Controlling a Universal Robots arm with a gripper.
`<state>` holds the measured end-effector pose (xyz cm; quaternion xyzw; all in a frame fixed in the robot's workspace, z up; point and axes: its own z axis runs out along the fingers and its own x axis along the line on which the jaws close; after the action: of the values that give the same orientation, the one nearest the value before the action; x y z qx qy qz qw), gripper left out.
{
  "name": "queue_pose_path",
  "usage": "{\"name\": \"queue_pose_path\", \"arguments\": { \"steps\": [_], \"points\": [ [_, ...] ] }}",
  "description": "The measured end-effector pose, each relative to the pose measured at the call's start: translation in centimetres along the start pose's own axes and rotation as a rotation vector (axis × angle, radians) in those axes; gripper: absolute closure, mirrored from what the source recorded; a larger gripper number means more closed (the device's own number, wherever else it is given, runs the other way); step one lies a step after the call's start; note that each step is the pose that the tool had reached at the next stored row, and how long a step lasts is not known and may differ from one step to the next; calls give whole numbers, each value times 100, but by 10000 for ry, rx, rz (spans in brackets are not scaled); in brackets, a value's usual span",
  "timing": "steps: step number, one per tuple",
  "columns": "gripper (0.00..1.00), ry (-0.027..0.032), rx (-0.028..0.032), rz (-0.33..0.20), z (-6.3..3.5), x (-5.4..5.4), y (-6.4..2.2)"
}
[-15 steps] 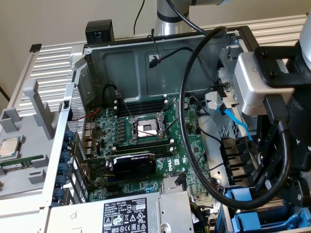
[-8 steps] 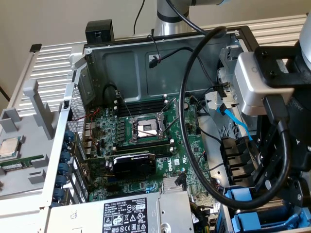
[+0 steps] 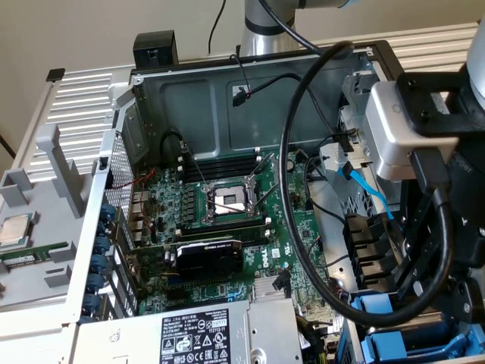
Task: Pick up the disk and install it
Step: 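Insert the second disk wire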
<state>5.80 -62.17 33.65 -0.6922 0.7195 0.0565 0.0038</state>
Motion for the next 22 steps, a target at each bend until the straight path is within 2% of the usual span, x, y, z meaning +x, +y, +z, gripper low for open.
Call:
{"name": "queue_pose_path", "arguments": {
  "steps": [22],
  "points": [
    [84,4,1,0,-31,-3,3]
  ]
}}
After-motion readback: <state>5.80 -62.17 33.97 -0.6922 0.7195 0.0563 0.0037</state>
